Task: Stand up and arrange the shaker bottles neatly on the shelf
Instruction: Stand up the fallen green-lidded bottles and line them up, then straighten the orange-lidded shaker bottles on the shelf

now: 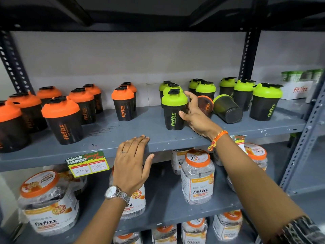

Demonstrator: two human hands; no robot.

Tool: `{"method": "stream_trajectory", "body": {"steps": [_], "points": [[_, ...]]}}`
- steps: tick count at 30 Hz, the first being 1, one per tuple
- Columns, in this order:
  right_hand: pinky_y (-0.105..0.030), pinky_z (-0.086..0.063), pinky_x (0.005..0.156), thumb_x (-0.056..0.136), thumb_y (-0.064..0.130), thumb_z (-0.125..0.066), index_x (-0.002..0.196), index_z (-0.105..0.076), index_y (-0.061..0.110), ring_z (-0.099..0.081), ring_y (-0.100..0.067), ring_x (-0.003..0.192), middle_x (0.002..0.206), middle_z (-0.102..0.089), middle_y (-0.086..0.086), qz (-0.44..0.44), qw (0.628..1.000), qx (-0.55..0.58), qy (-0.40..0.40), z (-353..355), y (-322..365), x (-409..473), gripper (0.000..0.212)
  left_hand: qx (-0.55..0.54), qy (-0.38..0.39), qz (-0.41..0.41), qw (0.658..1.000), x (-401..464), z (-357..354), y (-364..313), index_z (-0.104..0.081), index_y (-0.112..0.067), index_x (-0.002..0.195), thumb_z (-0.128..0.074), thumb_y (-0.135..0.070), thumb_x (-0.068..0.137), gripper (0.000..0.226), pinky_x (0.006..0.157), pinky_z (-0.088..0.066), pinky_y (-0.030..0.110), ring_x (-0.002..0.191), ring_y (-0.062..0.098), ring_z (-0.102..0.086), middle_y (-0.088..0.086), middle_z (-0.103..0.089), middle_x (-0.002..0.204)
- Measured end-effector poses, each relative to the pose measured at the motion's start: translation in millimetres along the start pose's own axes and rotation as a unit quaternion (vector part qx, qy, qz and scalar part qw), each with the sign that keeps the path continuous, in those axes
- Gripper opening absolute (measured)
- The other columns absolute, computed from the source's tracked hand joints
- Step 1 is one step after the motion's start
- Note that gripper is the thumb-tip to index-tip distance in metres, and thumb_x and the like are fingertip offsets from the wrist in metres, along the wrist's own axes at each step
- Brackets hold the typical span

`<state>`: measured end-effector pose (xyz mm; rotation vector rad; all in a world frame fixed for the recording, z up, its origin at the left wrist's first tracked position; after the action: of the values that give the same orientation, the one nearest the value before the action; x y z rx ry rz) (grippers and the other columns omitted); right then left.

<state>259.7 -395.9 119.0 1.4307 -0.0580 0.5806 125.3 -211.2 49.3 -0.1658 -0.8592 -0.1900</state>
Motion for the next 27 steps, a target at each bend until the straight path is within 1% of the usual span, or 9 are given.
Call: {"method": "stream_trajectory", "body": {"steps": [3, 5, 7, 9, 11, 13, 15, 19, 27], "points": [[-0.033, -0.043, 0.11, 0.099, -0.007, -0.053, 0.152, -0.016, 0.032, -0.042, -0.019, 0.14, 0.152, -0.042, -0.007, 0.014, 0.999, -0.045, -0.008, 7, 13, -17, 0.076, 0.003, -0.004, 0.001, 1.0, 0, -1, 0, -0.058, -0.017, 0.135, -0.049, -0.043, 0.095, 0.049, 0.111, -0.032, 0.037, 0.126, 0.023, -0.056, 0.002, -0.063, 0.137], [-0.031, -0.046, 0.105, 0.097, -0.001, -0.06, 0.145, -0.029, 0.031, -0.047, -0.019, 0.135, 0.142, -0.047, -0.007, 0.021, 0.997, -0.052, -0.048, 23, 19, -29, 0.065, 0.004, -0.008, 0.004, 1.0, 0, -1, 0, -0.058, -0.017, 0.135, -0.047, -0.044, 0.095, 0.049, 0.11, -0.033, 0.039, 0.125, 0.024, -0.057, 0.002, -0.063, 0.136], [-0.032, -0.058, 0.09, 0.094, 0.003, -0.066, 0.131, -0.051, 0.021, -0.063, -0.024, 0.119, 0.125, -0.063, -0.009, 0.015, 0.991, -0.024, -0.133, 51, 21, -46, 0.043, 0.007, -0.009, 0.008, 1.0, 0, 0, 0, -0.059, -0.017, 0.134, -0.046, -0.045, 0.095, 0.05, 0.109, -0.035, 0.04, 0.124, 0.024, -0.057, 0.003, -0.064, 0.135], [-0.034, -0.063, 0.074, 0.091, 0.021, -0.072, 0.104, -0.068, 0.014, -0.072, -0.031, 0.096, 0.093, -0.073, -0.008, -0.006, 0.962, -0.037, -0.272, 85, 17, -63, 0.015, 0.008, -0.01, 0.011, 1.0, 0, 0, -1, -0.059, -0.017, 0.133, -0.045, -0.046, 0.095, 0.051, 0.109, -0.035, 0.041, 0.123, 0.025, -0.058, 0.003, -0.064, 0.134], [-0.046, -0.061, 0.079, 0.082, 0.053, -0.07, 0.075, -0.072, 0.014, -0.072, -0.037, 0.084, 0.075, -0.074, -0.013, -0.052, 0.928, -0.122, -0.349, 105, 9, -69, 0.04, 0.01, -0.011, 0.01, 1.0, 0, 0, -1, -0.059, -0.017, 0.134, -0.044, -0.046, 0.095, 0.051, 0.109, -0.034, 0.04, 0.124, 0.024, -0.057, 0.003, -0.064, 0.135], [-0.048, -0.057, 0.088, 0.068, 0.078, -0.06, 0.077, -0.074, 0.01, -0.071, -0.039, 0.089, 0.085, -0.075, -0.019, -0.125, 0.915, -0.17, -0.345, 103, -3, -62, 0.071, 0.01, -0.01, 0.009, 1.0, 0, 0, 0, -0.059, -0.017, 0.135, -0.045, -0.046, 0.095, 0.051, 0.11, -0.033, 0.039, 0.125, 0.024, -0.057, 0.003, -0.063, 0.136], [-0.047, -0.052, 0.098, 0.068, 0.085, -0.055, 0.109, -0.072, 0.005, -0.066, -0.04, 0.11, 0.114, -0.072, -0.022, -0.172, 0.909, -0.196, -0.324, 96, -10, -51, 0.092, 0.008, -0.009, 0.011, 1.0, 0, 0, 0, -0.059, -0.017, 0.135, -0.044, -0.046, 0.096, 0.051, 0.111, -0.031, 0.038, 0.125, 0.024, -0.057, 0.003, -0.063, 0.136], [-0.045, -0.046, 0.102, 0.085, 0.074, -0.055, 0.134, -0.056, -0.001, -0.053, -0.044, 0.129, 0.14, -0.058, -0.025, -0.18, 0.888, -0.282, -0.316, 93, -1, -27, 0.089, 0.006, -0.009, 0.011, 1.0, 0, 0, 0, -0.059, -0.017, 0.135, -0.046, -0.045, 0.095, 0.05, 0.111, -0.032, 0.039, 0.125, 0.023, -0.057, 0.003, -0.063, 0.136], [-0.044, -0.05, 0.098, 0.072, 0.07, -0.069, 0.131, -0.061, 0.004, -0.059, -0.042, 0.124, 0.136, -0.063, -0.021, -0.201, 0.879, -0.295, -0.316, 99, -3, -16, 0.089, 0.019, -0.022, -0.008, 1.0, -1, 2, -2, -0.058, -0.015, 0.134, -0.055, -0.04, 0.093, 0.048, 0.109, -0.032, 0.037, 0.124, 0.022, -0.055, 0.003, -0.063, 0.136]]}}
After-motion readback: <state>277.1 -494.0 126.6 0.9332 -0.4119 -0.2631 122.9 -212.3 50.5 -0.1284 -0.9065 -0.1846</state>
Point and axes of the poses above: each hand's wrist, its own x-axis towards the middle knuckle, its own z-axis out of the back of the hand, y = z × x, the point moved 10 cm from there along x, towards the middle knuckle
